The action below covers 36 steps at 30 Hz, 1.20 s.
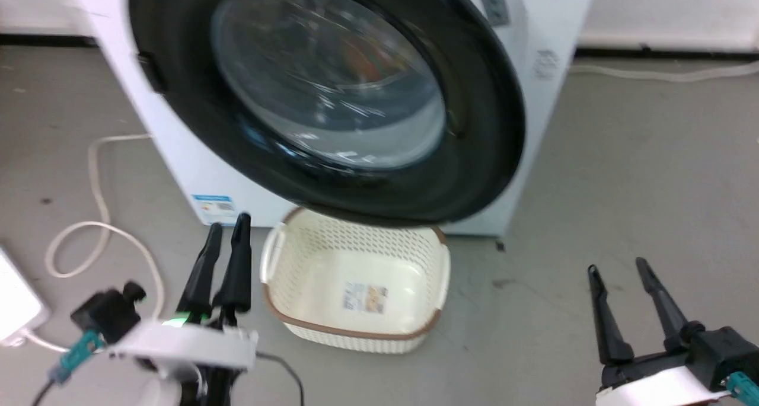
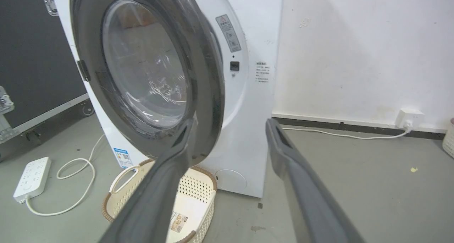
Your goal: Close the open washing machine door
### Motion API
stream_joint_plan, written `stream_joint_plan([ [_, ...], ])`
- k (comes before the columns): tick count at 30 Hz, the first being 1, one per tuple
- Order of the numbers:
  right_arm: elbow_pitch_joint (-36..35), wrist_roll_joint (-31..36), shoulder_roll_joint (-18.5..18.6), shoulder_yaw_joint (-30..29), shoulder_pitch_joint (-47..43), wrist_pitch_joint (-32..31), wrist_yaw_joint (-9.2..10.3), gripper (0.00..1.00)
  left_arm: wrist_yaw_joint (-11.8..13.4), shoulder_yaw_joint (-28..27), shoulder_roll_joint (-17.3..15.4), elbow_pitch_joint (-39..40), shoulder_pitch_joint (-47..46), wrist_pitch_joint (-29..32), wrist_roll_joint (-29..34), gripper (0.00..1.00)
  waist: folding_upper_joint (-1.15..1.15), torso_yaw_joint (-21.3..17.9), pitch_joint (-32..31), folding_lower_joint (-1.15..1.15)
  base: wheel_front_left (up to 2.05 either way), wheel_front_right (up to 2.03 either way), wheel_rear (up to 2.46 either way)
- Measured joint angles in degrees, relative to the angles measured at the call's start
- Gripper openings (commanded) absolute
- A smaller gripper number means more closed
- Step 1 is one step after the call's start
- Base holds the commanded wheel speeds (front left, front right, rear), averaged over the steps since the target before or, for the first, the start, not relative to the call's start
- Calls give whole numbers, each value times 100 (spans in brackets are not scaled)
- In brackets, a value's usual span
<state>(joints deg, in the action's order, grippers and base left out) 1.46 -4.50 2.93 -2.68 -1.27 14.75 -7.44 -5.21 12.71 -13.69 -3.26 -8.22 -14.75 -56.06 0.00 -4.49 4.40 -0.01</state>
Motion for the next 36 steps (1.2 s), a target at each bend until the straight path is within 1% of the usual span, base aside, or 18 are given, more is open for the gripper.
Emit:
stream_joint_plan([
  [2, -27, 1, 0, 41, -49, 0, 0, 100, 64, -200, 87, 218, 249, 1, 911, 100, 0, 142, -124, 0, 0, 0, 0],
  [4, -47, 0, -1, 64, -87, 0, 0, 100, 171, -272, 70, 367, 433, 0, 1796, 100, 0, 269, -227, 0, 0, 0, 0],
  [6, -59, -2, -1, 96, -114, 0, 0, 100, 285, -212, 15, 427, 572, 0, 2622, 100, 0, 382, -311, 0, 0, 0, 0],
  [8, -58, -1, -1, 151, -145, 0, 0, 100, 390, -100, -5, 415, 687, 0, 3185, 100, 0, 471, -379, 0, 0, 0, 0],
  [11, -22, -3, -1, 223, -219, 0, 0, 100, 569, -1, 40, 392, 843, 0, 3690, 100, 0, 562, -446, 0, 0, 0, 0],
  [13, 2, -9, -1, 240, -241, 0, 0, 100, 648, 24, 45, 347, 918, 0, 3921, 100, 0, 599, -468, 0, 0, 0, 0],
  [17, 4, -9, -1, 253, -246, 0, 0, 100, 678, 62, 88, 287, 1048, 0, 4175, 100, 0, 634, -477, 1, 0, 0, 0],
  [21, 114, -41, 0, 318, -313, -1, 0, 100, 655, 73, 171, 248, 1085, 0, 4287, 100, 0, 656, -439, 1, 0, 0, 0],
  [22, 132, -91, 0, 335, -315, -4, 0, 46, 646, 77, 185, 247, 1084, 0, 4321, 100, 0, 662, -414, 1, 0, 0, 0],
  [23, 134, -119, 0, 343, -314, -4, 0, 0, 636, 87, 197, 246, 1083, 0, 4359, 100, -1, 669, -383, 1, 0, 0, 0],
  [28, 66, -136, 2, 435, -232, -62, 0, 0, 628, 118, 285, 257, 1038, 0, 4528, 100, 0, 709, -139, 1, 0, 0, 0],
  [30, 27, -135, 64, 544, -67, -151, 0, 0, 628, 145, 328, 258, 971, 0, 4596, 100, 0, 736, 1, 2, 0, 0, 0],
  [32, -10, -181, 242, 687, 196, -268, 0, 0, 628, 170, 385, 283, 866, 0, 4647, 100, 0, 769, 164, 1, 0, 0, 0],
  [34, -15, -419, 494, 836, 542, -397, 0, 0, 628, 191, 421, 297, 735, 0, 4700, 100, 0, 811, 351, 2, 0, 0, 0],
  [36, 9, -614, 883, 1035, 927, -520, -1, 0, 622, 222, 454, 297, 594, 0, 4749, 100, 0, 860, 548, 3, 0, 0, 0],
])
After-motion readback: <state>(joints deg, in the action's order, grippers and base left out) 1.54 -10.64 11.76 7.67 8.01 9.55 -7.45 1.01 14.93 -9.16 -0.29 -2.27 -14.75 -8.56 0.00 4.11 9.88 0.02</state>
